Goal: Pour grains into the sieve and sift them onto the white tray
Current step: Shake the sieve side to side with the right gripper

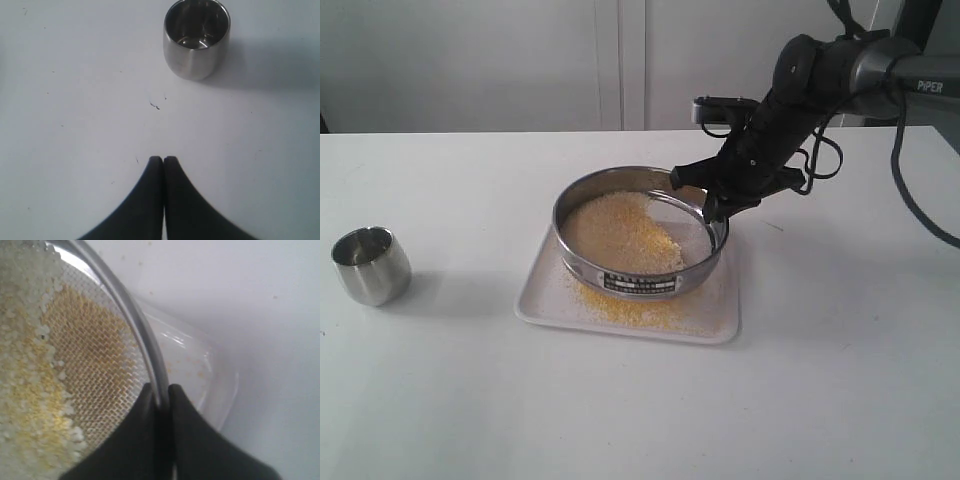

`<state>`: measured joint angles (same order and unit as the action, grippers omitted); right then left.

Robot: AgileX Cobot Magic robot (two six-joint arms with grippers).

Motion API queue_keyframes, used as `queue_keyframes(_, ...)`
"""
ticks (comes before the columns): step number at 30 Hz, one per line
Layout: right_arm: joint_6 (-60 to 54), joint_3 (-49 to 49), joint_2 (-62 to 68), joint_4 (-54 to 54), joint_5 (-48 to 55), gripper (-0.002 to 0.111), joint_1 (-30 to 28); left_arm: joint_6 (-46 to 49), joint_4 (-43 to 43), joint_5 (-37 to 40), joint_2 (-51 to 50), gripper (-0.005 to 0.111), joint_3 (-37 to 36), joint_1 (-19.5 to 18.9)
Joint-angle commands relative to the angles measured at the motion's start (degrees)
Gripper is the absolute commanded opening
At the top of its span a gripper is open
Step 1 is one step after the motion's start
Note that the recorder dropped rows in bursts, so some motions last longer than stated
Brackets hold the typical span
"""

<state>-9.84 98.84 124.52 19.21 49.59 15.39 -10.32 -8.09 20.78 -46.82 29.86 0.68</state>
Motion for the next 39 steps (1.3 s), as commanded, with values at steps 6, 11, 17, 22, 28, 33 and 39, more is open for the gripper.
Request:
queue_keyframes(6,1.25,0.94,-1.08,0.34,-0.16,0.0,-0.18,-0.02,0.4,0.17,0.5,0.0,-0.48,0.2)
queue_keyframes(11,3.44,1.06,-0.31,2.42,2.22,0.0,0.0,-0.02,0.4,0.17,0.5,0.0,-0.48,0.2)
queue_keyframes(17,-8.72,1.27,-0.11,1.3,3.91,0.0,-0.49,-0.02,0.4,0.17,0.5,0.0,-0.48,0.2)
queue_keyframes(22,2.0,1.01,-0.09,1.53,3.22,0.0,-1.3,-0.02,0.4,0.17,0.5,0.0,-0.48,0.2)
queue_keyframes(28,3.18,1.0,0.05,3.18,2.36,0.0,-1.47,-0.02,0.4,0.17,0.5,0.0,-0.48,0.2)
queue_keyframes(33,-18.35,1.23,-0.42,0.28,4.83,0.0,-0.7,-0.02,0.4,0.17,0.5,0.0,-0.48,0.2)
queue_keyframes(39,-17.03,1.18,-0.47,-1.88,5.58,0.0,-1.18,-0.02,0.4,0.17,0.5,0.0,-0.48,0.2)
